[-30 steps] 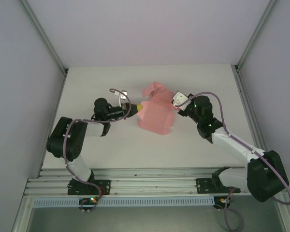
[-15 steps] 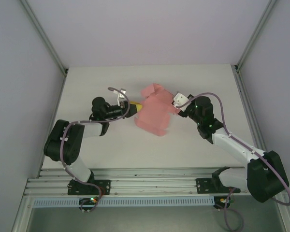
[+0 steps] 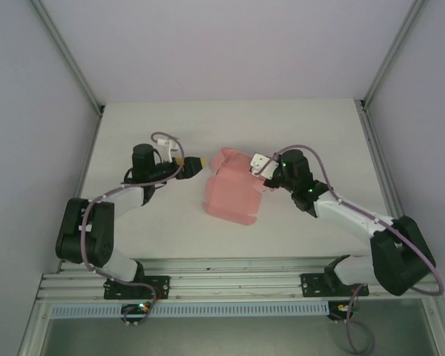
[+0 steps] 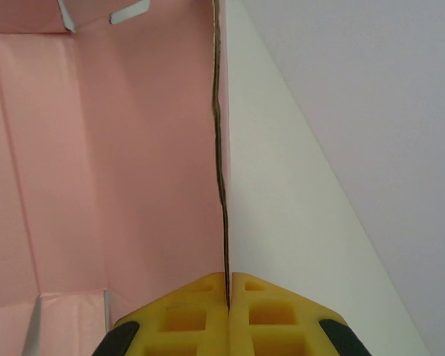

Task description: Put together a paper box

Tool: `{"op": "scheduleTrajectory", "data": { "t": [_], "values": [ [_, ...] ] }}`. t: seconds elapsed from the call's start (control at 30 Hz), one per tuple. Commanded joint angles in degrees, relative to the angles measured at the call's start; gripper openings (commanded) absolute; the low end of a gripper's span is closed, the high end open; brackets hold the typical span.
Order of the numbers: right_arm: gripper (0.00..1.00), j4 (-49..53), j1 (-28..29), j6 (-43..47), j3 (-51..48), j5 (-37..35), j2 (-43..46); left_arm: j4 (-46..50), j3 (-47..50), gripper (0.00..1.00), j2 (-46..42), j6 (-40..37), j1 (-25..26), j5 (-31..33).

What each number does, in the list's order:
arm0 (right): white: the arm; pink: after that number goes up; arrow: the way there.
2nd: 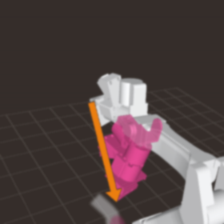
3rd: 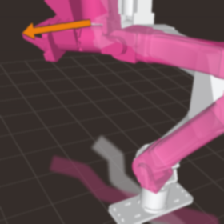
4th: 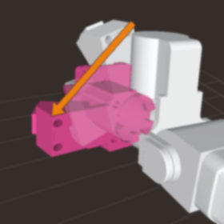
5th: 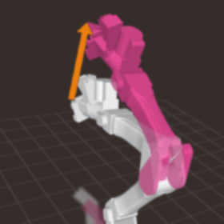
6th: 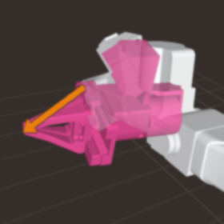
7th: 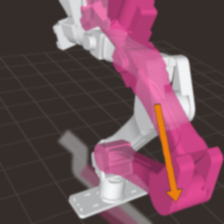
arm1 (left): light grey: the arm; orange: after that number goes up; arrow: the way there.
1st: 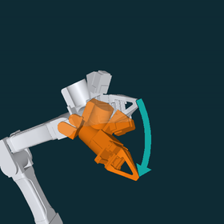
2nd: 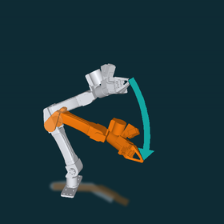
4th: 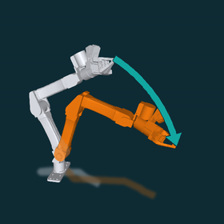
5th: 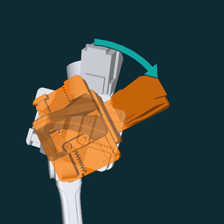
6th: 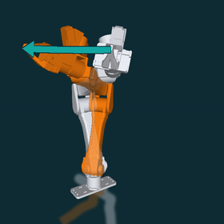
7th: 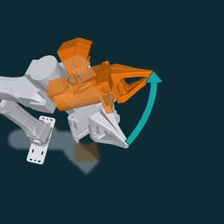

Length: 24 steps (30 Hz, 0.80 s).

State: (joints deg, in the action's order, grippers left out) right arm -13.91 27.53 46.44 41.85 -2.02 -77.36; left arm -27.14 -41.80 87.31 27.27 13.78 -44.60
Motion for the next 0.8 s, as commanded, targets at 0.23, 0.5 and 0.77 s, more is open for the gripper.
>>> {"op": "scheduleTrajectory", "data": {
  "t": [0.23,0.5,0.77],
  "values": [
    [0.00,-4.7,1.0,3.9,5.5,-6.7,-10.6,3.0,-6.9,0.81,10.1,-10.3,0.0,-4.5],
    [0.00,-0.7,1.0,5.2,7.2,-6.5,-10.9,9.0,-13.7,0.67,14.9,-16.5,4.1,-6.7],
    [0.00,0.2,1.8,5.8,7.5,-8.3,-11.8,7.7,-13.7,0.52,15.2,-17.7,5.9,-8.5]
  ]
}}
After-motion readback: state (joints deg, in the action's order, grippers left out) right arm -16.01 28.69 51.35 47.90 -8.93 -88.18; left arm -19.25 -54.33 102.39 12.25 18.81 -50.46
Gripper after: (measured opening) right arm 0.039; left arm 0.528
